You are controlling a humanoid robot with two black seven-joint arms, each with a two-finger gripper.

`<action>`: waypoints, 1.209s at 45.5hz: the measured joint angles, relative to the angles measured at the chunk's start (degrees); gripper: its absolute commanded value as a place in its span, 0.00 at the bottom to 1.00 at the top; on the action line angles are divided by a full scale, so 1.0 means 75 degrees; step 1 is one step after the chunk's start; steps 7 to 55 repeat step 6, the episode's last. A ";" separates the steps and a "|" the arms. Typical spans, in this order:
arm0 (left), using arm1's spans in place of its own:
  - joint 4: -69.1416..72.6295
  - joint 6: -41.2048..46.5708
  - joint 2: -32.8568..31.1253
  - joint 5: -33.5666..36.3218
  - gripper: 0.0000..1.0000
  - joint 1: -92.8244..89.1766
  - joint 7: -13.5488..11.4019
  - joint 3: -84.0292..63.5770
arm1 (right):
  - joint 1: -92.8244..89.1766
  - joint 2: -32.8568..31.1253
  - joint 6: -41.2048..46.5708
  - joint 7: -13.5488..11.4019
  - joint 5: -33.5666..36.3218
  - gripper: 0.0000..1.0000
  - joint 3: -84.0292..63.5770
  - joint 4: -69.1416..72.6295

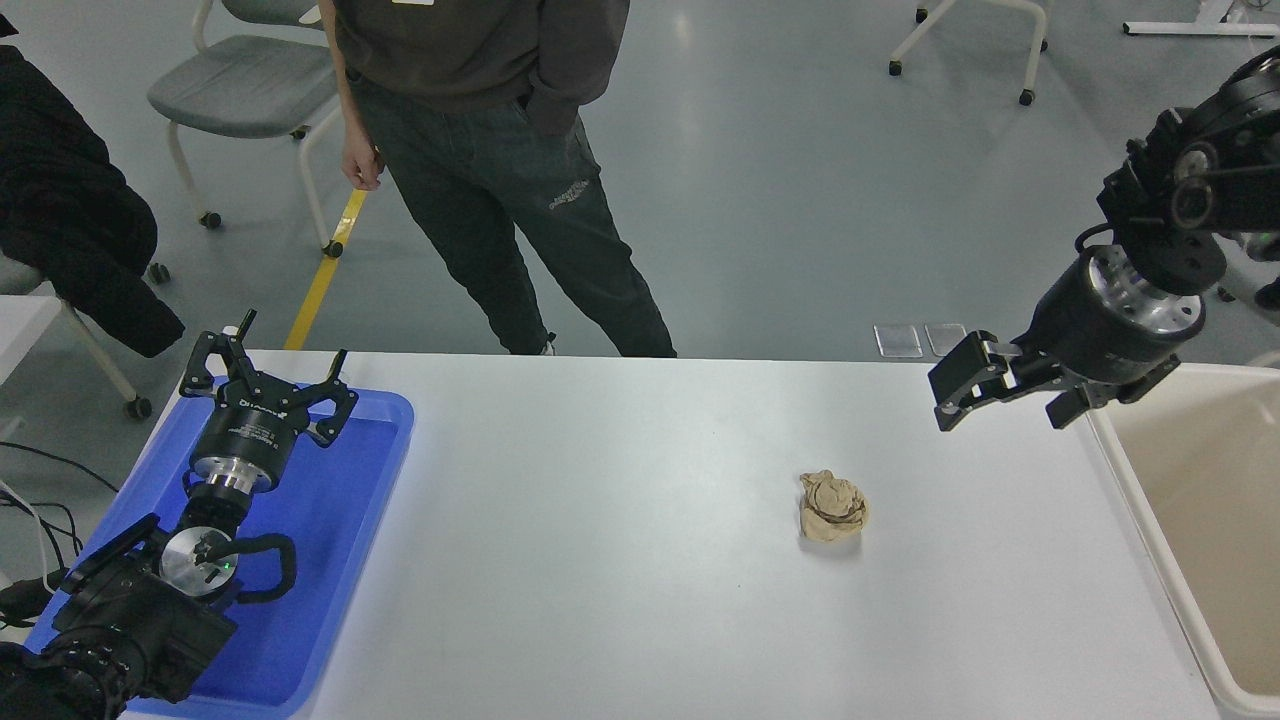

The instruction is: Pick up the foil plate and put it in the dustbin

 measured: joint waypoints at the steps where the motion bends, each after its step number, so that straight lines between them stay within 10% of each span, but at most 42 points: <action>1: 0.0000 0.0000 0.0000 0.0000 1.00 0.0000 -0.0001 0.0000 | 0.0070 0.0037 0.0017 0.0000 0.0053 1.00 -0.0017 0.0024; 55: 0.0000 0.0000 0.0000 -0.0001 1.00 0.0000 -0.0005 0.0000 | 0.0415 0.0191 0.0096 -0.0001 0.0255 1.00 -0.0125 0.0196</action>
